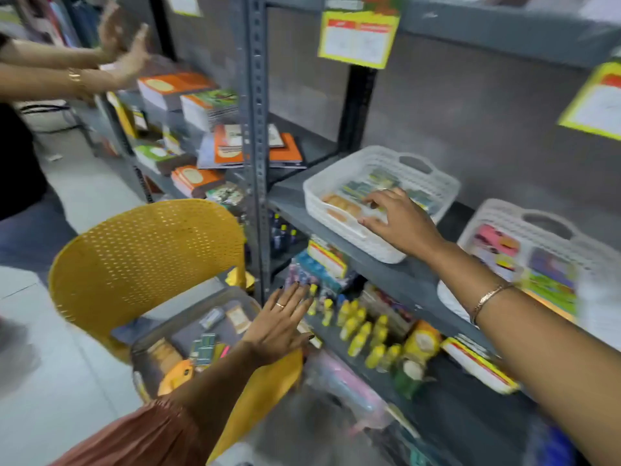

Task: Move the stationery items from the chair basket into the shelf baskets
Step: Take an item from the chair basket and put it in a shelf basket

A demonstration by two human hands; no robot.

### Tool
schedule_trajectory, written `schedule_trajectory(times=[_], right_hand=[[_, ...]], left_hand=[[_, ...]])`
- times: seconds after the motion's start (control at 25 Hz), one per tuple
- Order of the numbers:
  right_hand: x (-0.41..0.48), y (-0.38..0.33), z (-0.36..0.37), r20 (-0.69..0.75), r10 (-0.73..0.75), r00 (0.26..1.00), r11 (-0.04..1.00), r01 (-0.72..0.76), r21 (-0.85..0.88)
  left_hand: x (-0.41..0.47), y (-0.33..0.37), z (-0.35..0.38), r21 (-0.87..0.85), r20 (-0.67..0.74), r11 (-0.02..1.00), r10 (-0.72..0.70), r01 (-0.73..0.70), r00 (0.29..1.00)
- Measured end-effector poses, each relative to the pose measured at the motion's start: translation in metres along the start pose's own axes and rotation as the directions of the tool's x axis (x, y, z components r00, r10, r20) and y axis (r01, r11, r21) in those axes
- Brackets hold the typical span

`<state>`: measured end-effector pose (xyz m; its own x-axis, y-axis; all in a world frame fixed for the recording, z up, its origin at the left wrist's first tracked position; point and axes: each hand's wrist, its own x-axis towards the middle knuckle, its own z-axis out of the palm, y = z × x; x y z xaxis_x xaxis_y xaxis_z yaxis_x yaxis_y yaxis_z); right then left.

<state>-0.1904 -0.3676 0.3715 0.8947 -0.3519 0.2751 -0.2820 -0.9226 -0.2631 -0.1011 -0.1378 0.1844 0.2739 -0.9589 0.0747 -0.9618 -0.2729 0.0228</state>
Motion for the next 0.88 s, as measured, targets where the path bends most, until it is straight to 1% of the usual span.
schedule_trajectory(times=[0.08, 0.12, 0.2, 0.32, 0.4, 0.44, 0.48, 0.6, 0.68, 0.72, 0.8, 0.88], right_hand=[[0.037, -0.037, 0.041, 0.029, -0.056, 0.998, 0.998, 0.055, 0.023], [0.052, -0.053, 0.062, 0.026, -0.091, 0.995, 0.996, 0.09, 0.028], [0.074, -0.082, 0.107, -0.002, -0.18, 0.984, 0.984, 0.18, 0.013], [0.087, -0.112, 0.181, 0.054, -0.294, 0.954, 0.955, 0.296, -0.019], [0.088, -0.121, 0.236, 0.087, -0.316, 0.945, 0.949, 0.317, 0.003], [0.088, -0.121, 0.268, 0.113, -0.304, 0.946, 0.953, 0.301, 0.037], [0.085, -0.121, 0.296, 0.17, -0.269, 0.948, 0.963, 0.26, 0.07], [0.067, -0.113, 0.383, 0.362, -0.179, 0.915, 0.981, 0.138, 0.135], [0.054, -0.105, 0.433, 0.456, -0.125, 0.881, 0.989, 0.072, 0.132], [0.049, -0.101, 0.458, 0.503, -0.082, 0.861, 0.992, 0.022, 0.124], [0.041, -0.096, 0.501, 0.569, 0.027, 0.822, 0.992, -0.092, 0.085], [0.032, -0.098, 0.532, 0.625, 0.133, 0.769, 0.982, -0.189, 0.023]], left_hand=[[-0.027, -0.056, 0.016, -0.032, 0.062, 0.991, -0.126, 0.128, 0.99], [-0.041, -0.08, 0.026, -0.045, 0.1, 0.98, -0.187, 0.192, 0.977], [-0.066, -0.118, 0.048, -0.079, 0.124, 0.95, -0.293, 0.304, 0.948], [-0.094, -0.147, 0.083, -0.117, 0.186, 0.9, -0.394, 0.419, 0.9], [-0.102, -0.152, 0.107, -0.141, 0.221, 0.868, -0.441, 0.475, 0.87], [-0.103, -0.154, 0.121, -0.155, 0.243, 0.849, -0.463, 0.506, 0.852], [-0.105, -0.152, 0.135, -0.167, 0.257, 0.839, -0.471, 0.519, 0.844], [-0.11, -0.138, 0.193, -0.205, 0.286, 0.835, -0.447, 0.51, 0.847], [-0.113, -0.126, 0.228, -0.216, 0.317, 0.834, -0.431, 0.507, 0.845], [-0.114, -0.122, 0.245, -0.21, 0.31, 0.833, -0.439, 0.511, 0.843], [-0.115, -0.118, 0.265, -0.207, 0.321, 0.818, -0.462, 0.537, 0.827], [-0.118, -0.113, 0.278, -0.199, 0.303, 0.816, -0.475, 0.543, 0.826]])
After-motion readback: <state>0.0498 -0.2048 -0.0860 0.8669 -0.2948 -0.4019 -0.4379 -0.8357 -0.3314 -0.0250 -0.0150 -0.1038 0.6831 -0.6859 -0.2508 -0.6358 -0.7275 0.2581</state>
